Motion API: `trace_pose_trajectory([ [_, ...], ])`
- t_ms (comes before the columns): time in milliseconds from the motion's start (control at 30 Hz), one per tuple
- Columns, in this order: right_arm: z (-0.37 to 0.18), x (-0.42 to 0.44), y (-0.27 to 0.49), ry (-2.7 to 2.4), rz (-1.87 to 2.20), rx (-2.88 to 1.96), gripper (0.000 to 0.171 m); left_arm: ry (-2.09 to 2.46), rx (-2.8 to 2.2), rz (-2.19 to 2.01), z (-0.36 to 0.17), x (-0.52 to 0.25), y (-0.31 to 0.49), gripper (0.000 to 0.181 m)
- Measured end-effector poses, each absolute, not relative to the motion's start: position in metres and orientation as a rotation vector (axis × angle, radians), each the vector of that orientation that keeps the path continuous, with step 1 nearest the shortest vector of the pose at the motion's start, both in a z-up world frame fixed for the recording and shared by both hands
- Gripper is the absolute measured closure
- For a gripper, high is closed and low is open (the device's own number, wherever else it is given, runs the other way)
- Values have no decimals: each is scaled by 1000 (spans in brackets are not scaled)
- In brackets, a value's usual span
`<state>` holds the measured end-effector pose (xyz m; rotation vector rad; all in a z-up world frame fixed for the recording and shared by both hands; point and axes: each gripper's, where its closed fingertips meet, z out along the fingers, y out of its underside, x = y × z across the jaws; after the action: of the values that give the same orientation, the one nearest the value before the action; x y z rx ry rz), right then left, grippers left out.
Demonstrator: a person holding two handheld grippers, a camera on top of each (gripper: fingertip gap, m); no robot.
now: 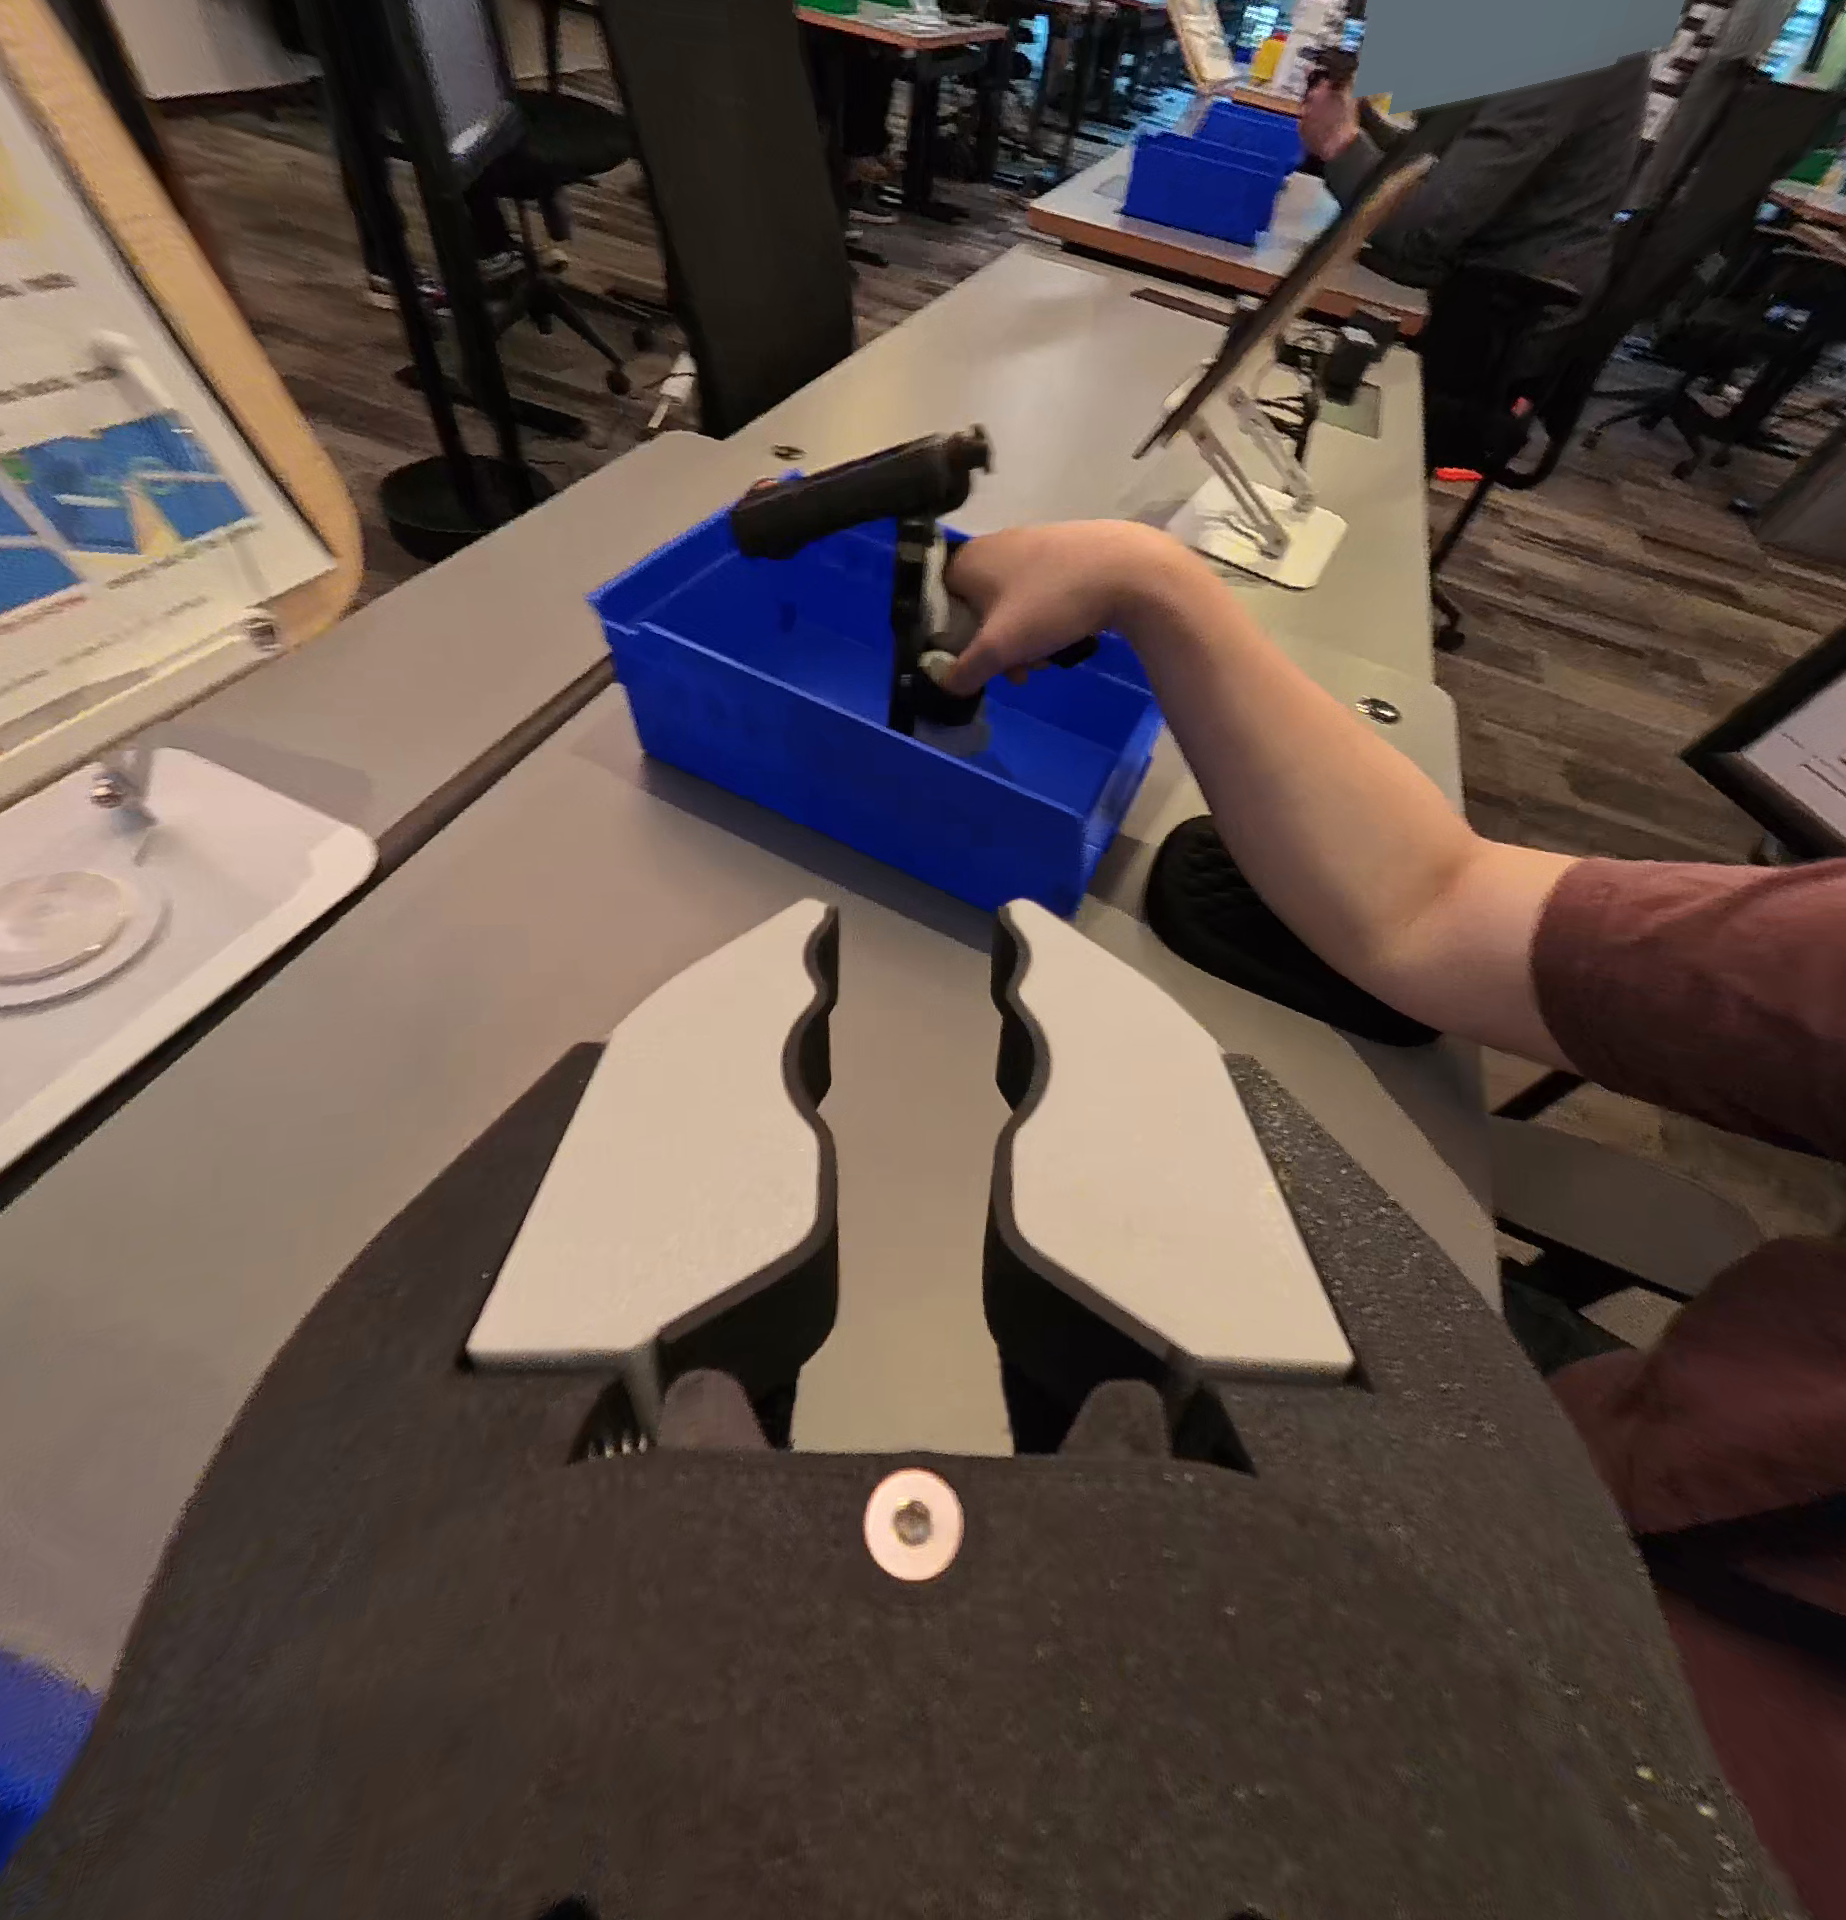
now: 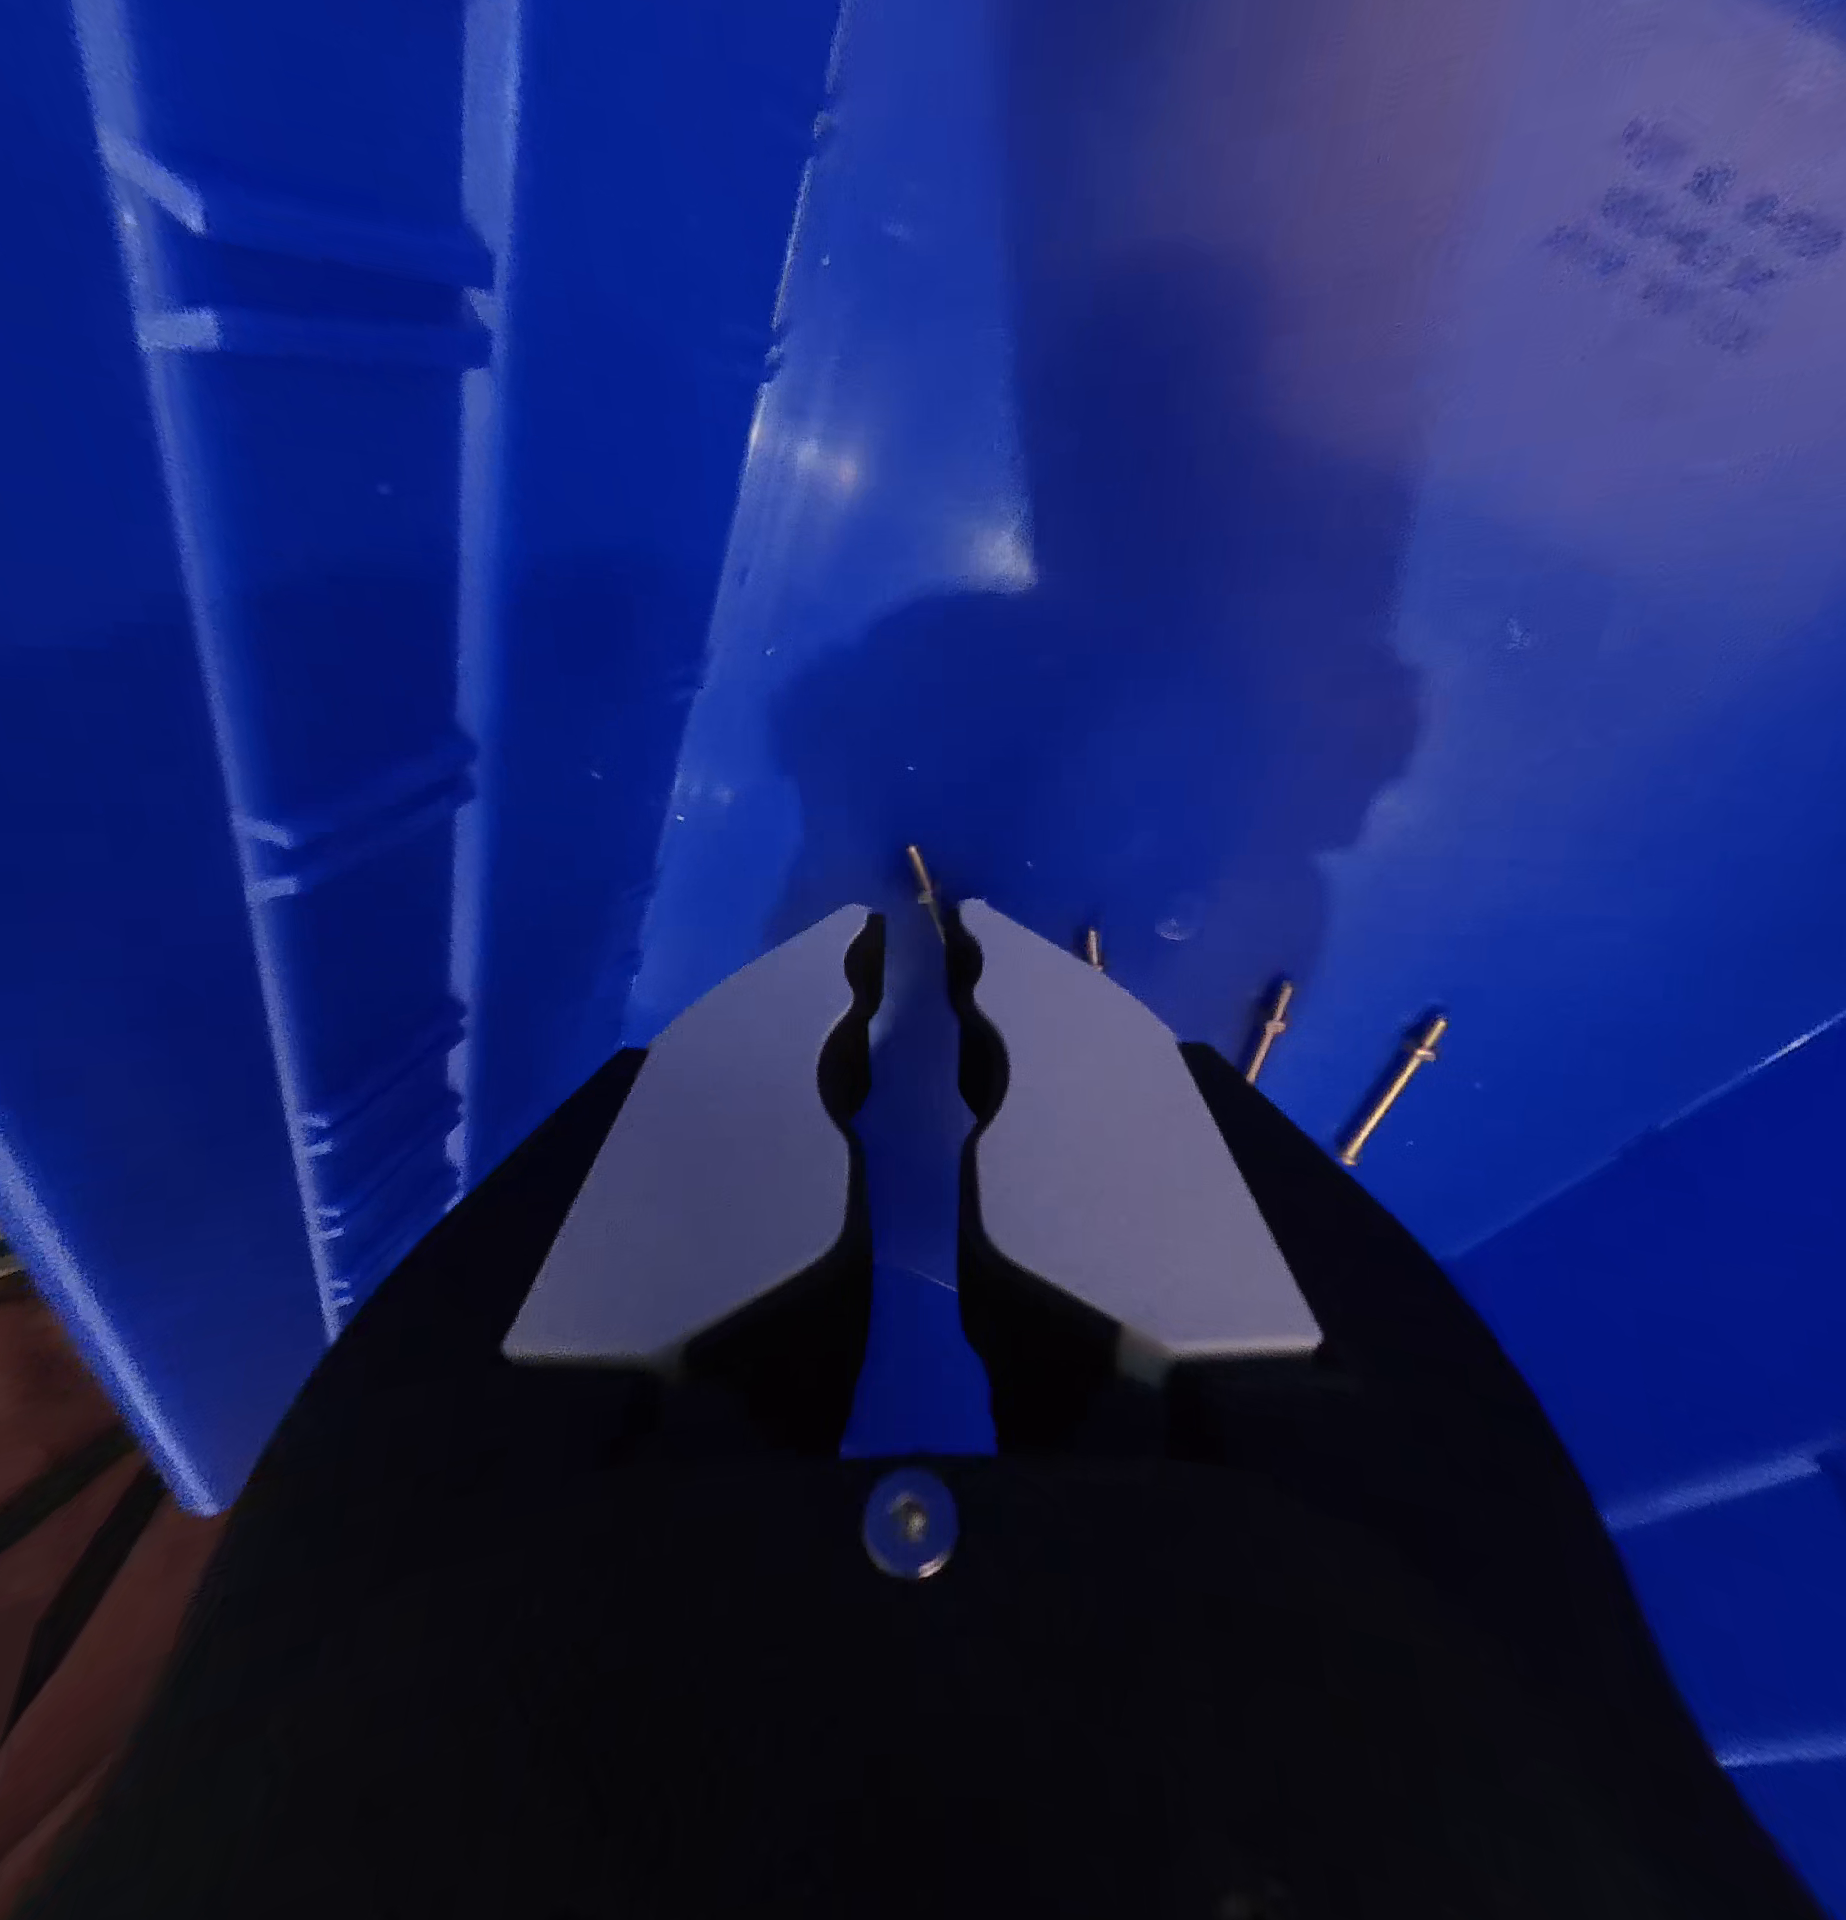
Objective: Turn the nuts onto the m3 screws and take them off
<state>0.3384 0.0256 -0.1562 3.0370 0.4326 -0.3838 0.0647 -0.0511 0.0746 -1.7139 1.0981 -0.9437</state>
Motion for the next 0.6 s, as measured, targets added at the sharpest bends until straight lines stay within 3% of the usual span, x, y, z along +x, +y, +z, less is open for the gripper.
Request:
trace_pose_trajectory([
  [133, -134, 342, 32, 479, -388, 3125, 162, 983, -1723, -921, 85, 41, -30, 151],
  [267, -76, 356, 41, 560, -319, 3372, 164, 815, -1684, -733, 112, -10, -4, 151],
  [433, 9, 410, 52, 584, 158, 3812, 165, 587, -1591, -478, 151, -91, 10, 151],
  [600, 26, 450, 42, 379, 176, 3956, 147, 429, -1538, -424, 169, -156, 6, 148],
])
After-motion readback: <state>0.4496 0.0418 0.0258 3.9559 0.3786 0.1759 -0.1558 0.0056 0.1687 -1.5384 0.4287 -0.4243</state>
